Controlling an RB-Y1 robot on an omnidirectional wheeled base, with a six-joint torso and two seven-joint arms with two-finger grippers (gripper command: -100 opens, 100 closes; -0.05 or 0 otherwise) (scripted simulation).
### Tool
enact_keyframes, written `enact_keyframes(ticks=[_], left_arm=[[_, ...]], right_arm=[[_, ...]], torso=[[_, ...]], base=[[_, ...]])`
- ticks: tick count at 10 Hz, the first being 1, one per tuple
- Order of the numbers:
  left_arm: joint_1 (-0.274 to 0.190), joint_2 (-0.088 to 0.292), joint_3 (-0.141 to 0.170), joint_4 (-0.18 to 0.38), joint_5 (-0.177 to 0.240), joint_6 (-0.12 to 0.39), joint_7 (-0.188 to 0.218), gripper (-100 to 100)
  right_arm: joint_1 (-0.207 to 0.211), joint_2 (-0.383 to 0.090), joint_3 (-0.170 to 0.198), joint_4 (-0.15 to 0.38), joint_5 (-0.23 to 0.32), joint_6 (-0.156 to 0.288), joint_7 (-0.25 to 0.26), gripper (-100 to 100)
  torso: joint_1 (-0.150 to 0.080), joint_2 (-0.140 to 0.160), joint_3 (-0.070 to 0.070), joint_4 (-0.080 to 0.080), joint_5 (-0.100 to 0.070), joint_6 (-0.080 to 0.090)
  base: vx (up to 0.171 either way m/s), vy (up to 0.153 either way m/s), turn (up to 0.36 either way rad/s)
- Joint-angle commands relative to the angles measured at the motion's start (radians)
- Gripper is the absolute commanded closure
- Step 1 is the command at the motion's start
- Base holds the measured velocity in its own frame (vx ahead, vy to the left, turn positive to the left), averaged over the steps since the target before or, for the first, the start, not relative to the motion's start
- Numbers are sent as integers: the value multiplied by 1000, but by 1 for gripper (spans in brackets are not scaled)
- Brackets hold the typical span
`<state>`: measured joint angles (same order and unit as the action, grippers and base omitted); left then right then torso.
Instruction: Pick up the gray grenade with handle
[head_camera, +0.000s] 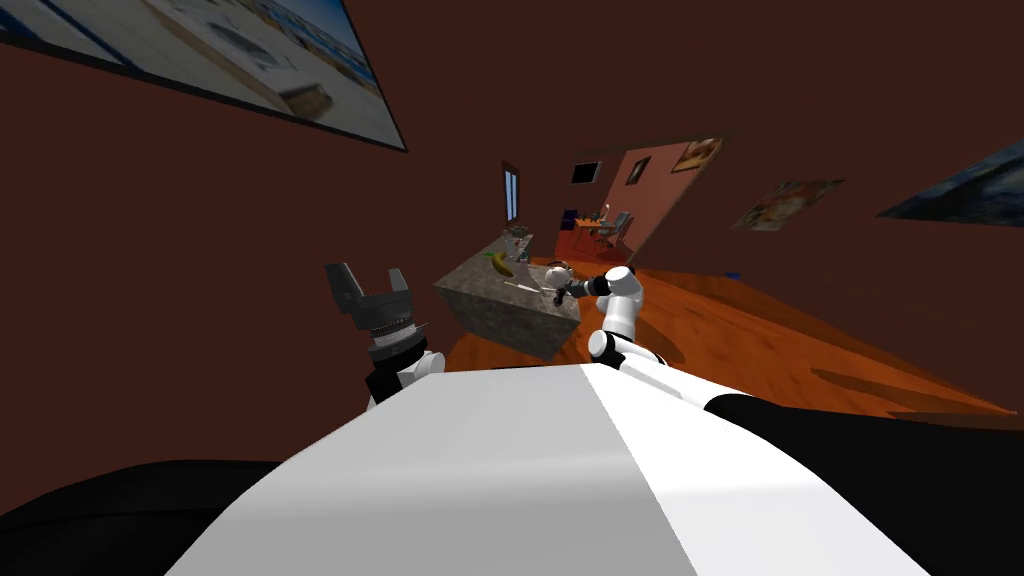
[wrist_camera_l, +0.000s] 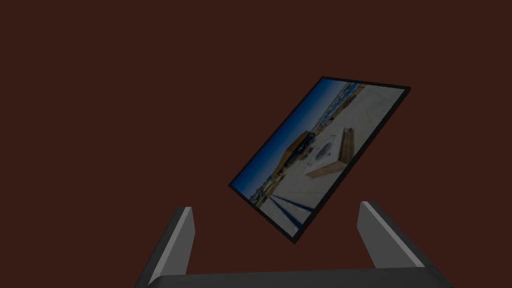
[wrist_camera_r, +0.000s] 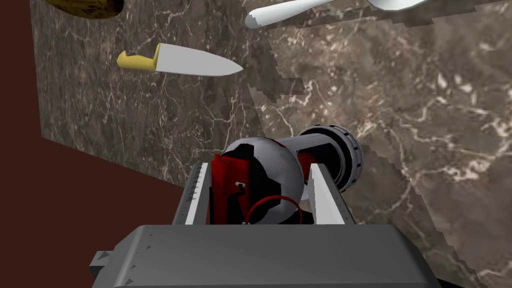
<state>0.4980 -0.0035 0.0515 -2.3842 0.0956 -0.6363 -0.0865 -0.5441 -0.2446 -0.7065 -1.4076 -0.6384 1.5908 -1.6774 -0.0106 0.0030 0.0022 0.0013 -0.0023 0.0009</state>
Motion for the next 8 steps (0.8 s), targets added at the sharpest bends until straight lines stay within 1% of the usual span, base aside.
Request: enact_keyframes(ticks=[1,2,3,4,5,6,7,8], left_arm=[[0,0,0,0,0,0,0,0],[0,0,0,0,0,0,0,0],[0,0,0,0,0,0,0,0],[0,0,0,0,0,0,0,0],[0,0,0,0,0,0,0,0],[0,0,0,0,0,0,0,0],[0,0,0,0,0,0,0,0],[0,0,0,0,0,0,0,0]], right_arm=[[1,4,48,-5,0,-50,-50,100],[1,4,48,-5,0,-51,-68,100],[2,9,91,-10,1,-86,-107,100],[2,9,91,-10,1,-95,-119,100],[3,13,133,-15,2,-131,-156,100],[3,13,133,-15,2,-139,-170,100],[5,13,127,-15,1,-127,-154,100],[5,13,128,-14,1,-132,-158,0]], torso=[[0,0,0,0,0,0],[0,2,1,1,0,-1],[1,1,1,1,0,0],[1,2,1,1,0,-1],[1,1,1,1,0,0],[1,1,1,1,0,-1],[1,0,1,1,0,0],[3,-2,-1,1,1,0]], base=[[-135,-110,166],[-105,-89,106],[-130,-97,163],[-103,-94,109],[-94,-107,152],[-90,-89,108],[-34,-32,18],[-7,-6,-4]])
